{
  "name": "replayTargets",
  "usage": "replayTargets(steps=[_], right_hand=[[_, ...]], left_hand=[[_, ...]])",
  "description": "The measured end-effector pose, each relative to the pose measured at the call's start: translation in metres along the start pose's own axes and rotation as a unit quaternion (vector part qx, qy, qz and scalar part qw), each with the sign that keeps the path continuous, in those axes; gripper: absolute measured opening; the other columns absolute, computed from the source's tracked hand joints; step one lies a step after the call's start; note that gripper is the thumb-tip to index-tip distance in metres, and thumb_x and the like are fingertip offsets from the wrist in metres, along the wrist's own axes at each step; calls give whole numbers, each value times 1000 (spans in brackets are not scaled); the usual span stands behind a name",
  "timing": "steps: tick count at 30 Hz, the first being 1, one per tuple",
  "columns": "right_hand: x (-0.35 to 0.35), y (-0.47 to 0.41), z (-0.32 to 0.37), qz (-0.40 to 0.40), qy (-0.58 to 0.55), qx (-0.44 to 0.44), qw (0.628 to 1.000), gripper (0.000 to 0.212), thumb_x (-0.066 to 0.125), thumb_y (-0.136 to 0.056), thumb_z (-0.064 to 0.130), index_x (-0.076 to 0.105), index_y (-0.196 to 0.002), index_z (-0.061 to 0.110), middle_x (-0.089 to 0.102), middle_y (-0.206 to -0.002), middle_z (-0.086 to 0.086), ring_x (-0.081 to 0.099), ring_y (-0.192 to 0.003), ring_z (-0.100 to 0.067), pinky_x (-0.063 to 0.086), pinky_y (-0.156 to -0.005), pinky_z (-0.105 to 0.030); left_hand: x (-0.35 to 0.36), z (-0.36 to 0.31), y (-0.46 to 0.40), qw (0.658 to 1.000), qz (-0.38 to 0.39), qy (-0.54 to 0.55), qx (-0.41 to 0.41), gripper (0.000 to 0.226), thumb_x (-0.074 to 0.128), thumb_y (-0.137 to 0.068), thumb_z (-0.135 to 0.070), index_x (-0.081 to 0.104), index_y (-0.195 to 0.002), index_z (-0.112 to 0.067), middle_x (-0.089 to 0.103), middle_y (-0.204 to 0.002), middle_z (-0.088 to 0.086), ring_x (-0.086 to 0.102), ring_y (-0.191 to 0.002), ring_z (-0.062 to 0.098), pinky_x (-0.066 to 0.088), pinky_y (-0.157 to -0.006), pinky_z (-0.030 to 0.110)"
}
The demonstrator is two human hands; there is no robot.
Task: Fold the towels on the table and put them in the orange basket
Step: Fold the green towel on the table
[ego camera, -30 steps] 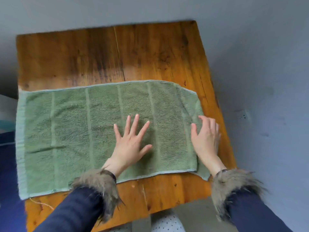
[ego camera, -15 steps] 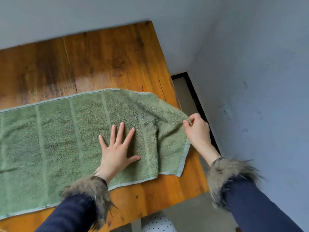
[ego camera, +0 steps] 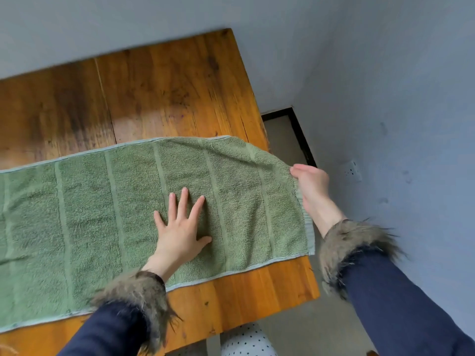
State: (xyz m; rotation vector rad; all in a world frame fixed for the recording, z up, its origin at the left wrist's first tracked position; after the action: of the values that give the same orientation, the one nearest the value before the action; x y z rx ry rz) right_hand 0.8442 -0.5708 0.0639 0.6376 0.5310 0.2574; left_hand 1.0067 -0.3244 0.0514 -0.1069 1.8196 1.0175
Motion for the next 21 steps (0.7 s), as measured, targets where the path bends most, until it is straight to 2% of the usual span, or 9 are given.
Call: replayTargets(steps=[4,6,8,9,10,12,14,17,21], right_hand=[[19,46,46,-39,79,-204,975,17,58,-88,14,68,-102,13,68,-96,3,60,-86,-7,47,-86,-22],[54,78,57,53,106,-283,952,18,59,-90,18,67,-104,12,68,-97,3,60,-85,-6,48,-82,-18],[100,100,48,210,163,-295,918,22,58,-91,17,66,-111,11,68,-106,1,60,-89,-5,49,-81,-14],[115,105,39,268,201,-287,897,24,58,-91,16,65,-113,11,67,-110,0,59,-90,-5,48,-80,-11],[122,106,31,294,229,-281,884,24,57,-92,16,65,-114,11,66,-113,0,57,-90,-4,47,-78,-9],[118,94,27,267,244,-278,890,23,55,-93,16,64,-113,12,65,-113,0,56,-93,-5,45,-81,-11],[105,78,26,200,253,-283,903,22,53,-93,14,62,-113,11,63,-110,0,54,-94,-7,46,-85,-17],[92,63,27,131,301,-302,895,28,53,-92,12,52,-120,10,50,-110,1,49,-92,-9,45,-87,-25],[99,53,24,142,376,-308,862,50,55,-91,11,36,-137,13,38,-128,-4,42,-105,-12,33,-88,-22]], left_hand=[[-15,-5,2,997,-65,24,30,63,50,-93,-35,22,-147,-21,4,-157,13,-2,-144,32,6,-113,57],[-24,-6,4,990,-114,64,57,49,53,-92,-24,41,-138,-14,27,-150,16,18,-141,32,20,-113,54],[-33,0,8,976,-162,134,54,36,56,-91,-15,54,-126,-8,47,-134,16,39,-127,31,36,-106,46],[-34,5,10,968,-174,176,32,32,55,-91,-13,57,-122,-7,52,-126,14,43,-120,28,38,-102,39],[-34,11,13,960,-178,216,4,29,53,-92,-13,59,-120,-6,54,-121,12,45,-114,25,37,-99,32],[-30,20,18,943,-178,278,-42,25,51,-94,-14,61,-116,-9,56,-114,8,45,-106,18,34,-92,24],[-23,22,20,928,-163,329,-66,22,51,-94,-15,62,-113,-11,59,-110,5,49,-100,13,39,-91,24],[-12,13,19,913,-130,378,-85,22,54,-93,-20,64,-110,-11,65,-106,4,56,-91,11,44,-83,22],[2,-6,12,874,-74,456,-149,33,58,-88,-42,69,-100,-12,67,-91,-4,58,-81,7,40,-69,15]])
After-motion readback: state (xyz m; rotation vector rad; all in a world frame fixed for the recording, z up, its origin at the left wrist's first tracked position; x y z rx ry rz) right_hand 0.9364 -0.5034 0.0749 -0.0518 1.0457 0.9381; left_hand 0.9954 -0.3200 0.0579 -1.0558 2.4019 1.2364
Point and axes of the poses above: each hand's wrist, its own y-axis away from the middle knuckle, its own x-axis out of the palm, z = x × y, the point moved 9 cm from there along -y, towards the middle knuckle
